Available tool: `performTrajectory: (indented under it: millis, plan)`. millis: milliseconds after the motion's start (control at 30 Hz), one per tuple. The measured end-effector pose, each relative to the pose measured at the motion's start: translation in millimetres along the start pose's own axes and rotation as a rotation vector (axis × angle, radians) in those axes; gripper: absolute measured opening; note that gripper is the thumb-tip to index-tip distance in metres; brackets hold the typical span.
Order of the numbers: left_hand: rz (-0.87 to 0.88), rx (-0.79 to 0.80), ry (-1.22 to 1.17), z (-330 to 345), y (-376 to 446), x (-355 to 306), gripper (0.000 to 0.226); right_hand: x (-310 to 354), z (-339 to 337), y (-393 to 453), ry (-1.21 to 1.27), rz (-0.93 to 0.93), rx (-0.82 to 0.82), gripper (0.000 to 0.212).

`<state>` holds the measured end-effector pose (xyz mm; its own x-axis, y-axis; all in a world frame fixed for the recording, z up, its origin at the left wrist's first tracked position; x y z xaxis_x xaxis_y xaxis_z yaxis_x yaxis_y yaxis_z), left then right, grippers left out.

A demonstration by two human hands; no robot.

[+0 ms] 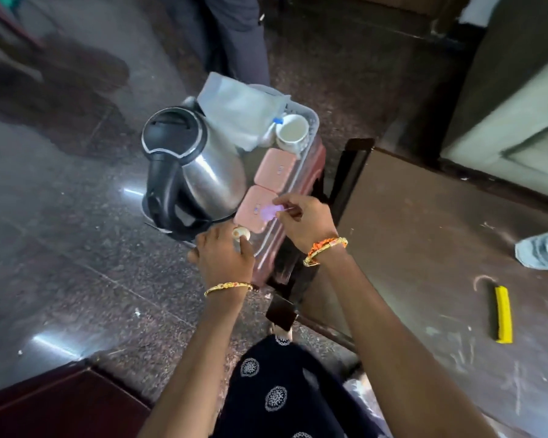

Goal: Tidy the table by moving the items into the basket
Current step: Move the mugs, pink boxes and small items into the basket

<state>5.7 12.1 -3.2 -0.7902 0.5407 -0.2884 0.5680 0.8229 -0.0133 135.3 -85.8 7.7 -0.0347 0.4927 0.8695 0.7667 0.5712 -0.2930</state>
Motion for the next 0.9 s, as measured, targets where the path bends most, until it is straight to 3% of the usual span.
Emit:
performTrajectory:
  millis: [200, 433, 767, 900]
  plan:
    - [0.072, 0.263, 0.290, 12.9, 24.1, 24.6, 0.018, 11.0, 54.5, 3.1, -0.322, -0.014, 0.305, 0.022]
    - [-0.025, 0.429, 0.424, 22.9, 34.9, 17.0, 0.014, 10.7, 89.1, 0.7, -0.908, -0.156, 0.311, 0.026]
    - [-0.034, 0.418, 0.333, 20.5, 38.4, 14.6, 0.015, 11.6, 103.5, 5.5, -0.920, -0.138, 0.250, 0.032]
    - [0.001, 0.231, 0.109, 3.9, 28.8, 10.5, 0.018, 6.8, 66.3, -12.7, -0.608, -0.164, 0.071, 0.021]
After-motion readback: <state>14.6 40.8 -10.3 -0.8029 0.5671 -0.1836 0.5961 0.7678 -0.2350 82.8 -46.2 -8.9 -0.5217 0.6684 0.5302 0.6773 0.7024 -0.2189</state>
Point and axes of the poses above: each hand's wrist, its own y-axis towards the middle knuckle, its own z-axis out of the palm, x = y × z, the point moved 5 cm from there along y, towards the middle knuckle, and after that the axes turned 4 degrees about y, right-handed, at the moved point
